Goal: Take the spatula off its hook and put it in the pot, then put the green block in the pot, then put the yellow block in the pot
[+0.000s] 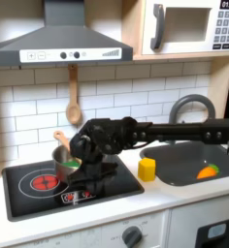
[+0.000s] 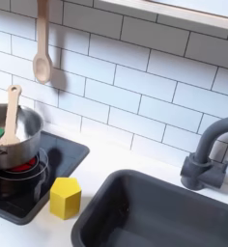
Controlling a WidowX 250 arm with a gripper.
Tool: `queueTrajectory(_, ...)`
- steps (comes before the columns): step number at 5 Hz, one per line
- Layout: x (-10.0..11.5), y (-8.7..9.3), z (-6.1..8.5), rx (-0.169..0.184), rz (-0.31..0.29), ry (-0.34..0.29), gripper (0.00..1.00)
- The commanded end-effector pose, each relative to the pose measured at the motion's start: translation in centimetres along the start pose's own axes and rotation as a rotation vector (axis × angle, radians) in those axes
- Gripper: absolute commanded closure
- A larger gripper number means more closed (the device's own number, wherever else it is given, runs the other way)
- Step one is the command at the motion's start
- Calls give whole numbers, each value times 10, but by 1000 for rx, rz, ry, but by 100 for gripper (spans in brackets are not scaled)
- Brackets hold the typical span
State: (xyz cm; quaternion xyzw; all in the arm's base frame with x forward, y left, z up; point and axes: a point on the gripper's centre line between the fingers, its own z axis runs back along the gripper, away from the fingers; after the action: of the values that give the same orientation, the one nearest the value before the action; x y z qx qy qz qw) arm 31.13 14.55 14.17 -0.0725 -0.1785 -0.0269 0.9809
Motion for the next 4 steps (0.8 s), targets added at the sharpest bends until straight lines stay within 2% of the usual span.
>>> queueTrajectory(1,1,0,-2,-3,4,4,100)
queueTrajectory(4,2,4,-4,-1,20,7,100)
